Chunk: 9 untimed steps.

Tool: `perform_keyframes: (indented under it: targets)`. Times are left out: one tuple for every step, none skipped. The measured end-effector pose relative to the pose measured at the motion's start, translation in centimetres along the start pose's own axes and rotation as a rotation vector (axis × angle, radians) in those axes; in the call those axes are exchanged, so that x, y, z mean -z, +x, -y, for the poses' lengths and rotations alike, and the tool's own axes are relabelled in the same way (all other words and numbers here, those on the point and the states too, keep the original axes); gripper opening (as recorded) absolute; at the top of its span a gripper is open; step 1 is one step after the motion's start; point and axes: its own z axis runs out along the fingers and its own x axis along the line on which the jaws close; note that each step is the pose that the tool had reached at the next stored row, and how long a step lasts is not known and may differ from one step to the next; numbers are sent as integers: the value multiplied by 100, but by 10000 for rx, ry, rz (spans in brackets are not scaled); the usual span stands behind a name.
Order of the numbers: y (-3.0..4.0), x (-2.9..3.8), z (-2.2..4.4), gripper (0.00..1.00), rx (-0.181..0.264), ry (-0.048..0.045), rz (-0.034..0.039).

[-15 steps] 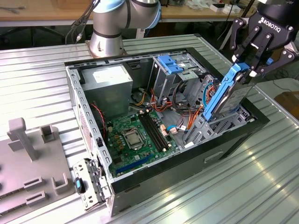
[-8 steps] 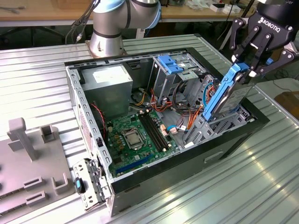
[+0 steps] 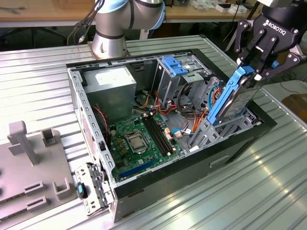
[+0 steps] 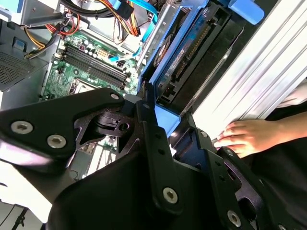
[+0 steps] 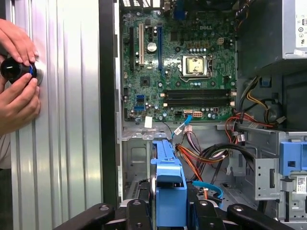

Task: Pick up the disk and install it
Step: 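Insert the disk into the insertion slot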

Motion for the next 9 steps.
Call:
perform_keyframes:
  targets:
    - [0, -5, 0, 37, 0, 0, -1]
    - [0, -12, 0, 37, 0, 0, 0]
    - [0, -18, -1, 37, -1, 0, 0]
    - [-1, -28, -1, 37, 0, 0, 1]
    - [-1, -34, -1, 37, 0, 0, 0]
    - [-1, -40, -1, 37, 0, 0, 1]
    - [-1, -46, -1, 37, 0, 0, 0]
    - [-1, -51, -1, 37, 0, 1, -1]
    - [-2, -58, -1, 37, 0, 1, 0]
